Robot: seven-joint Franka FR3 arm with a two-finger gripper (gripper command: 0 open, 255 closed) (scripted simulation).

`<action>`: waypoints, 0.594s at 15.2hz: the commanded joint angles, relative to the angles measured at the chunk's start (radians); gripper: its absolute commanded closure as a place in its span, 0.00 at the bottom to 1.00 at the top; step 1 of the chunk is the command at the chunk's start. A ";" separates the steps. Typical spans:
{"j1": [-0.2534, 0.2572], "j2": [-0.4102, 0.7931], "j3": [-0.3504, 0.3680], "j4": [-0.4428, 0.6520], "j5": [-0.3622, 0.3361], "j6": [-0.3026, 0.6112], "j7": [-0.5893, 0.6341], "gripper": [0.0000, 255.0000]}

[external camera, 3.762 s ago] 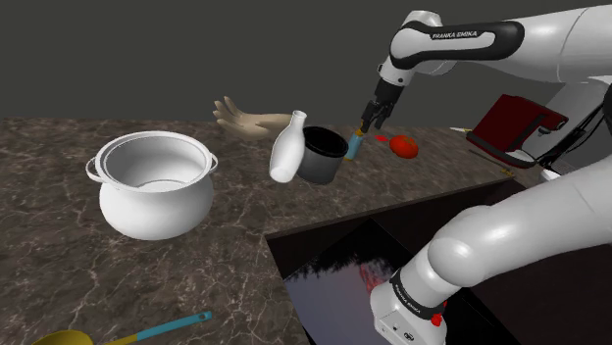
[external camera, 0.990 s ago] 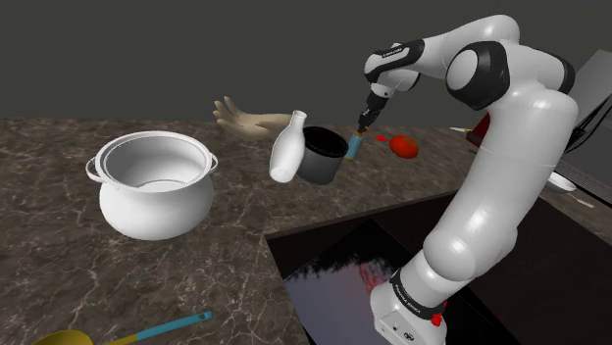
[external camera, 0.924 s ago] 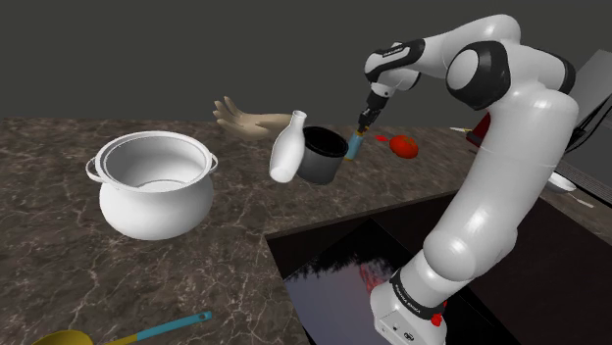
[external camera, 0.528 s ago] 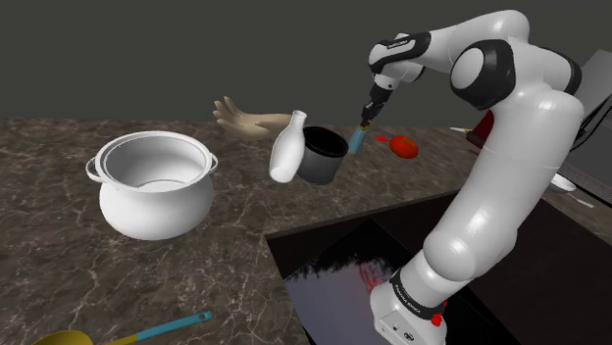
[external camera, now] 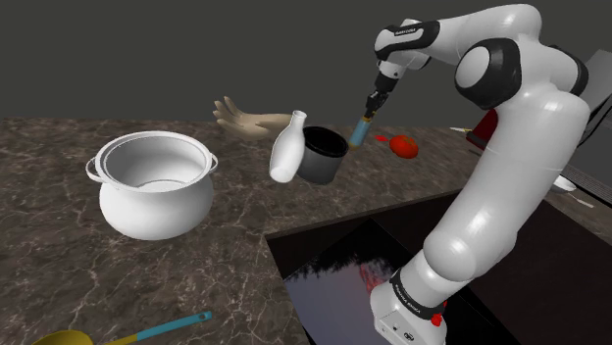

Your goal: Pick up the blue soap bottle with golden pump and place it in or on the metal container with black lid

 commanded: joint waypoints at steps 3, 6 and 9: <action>-0.001 -0.008 -0.002 0.044 -0.005 -0.051 0.002 1.00; -0.003 -0.011 -0.004 0.081 -0.007 -0.091 0.004 1.00; -0.005 -0.012 -0.005 0.120 -0.008 -0.131 0.005 1.00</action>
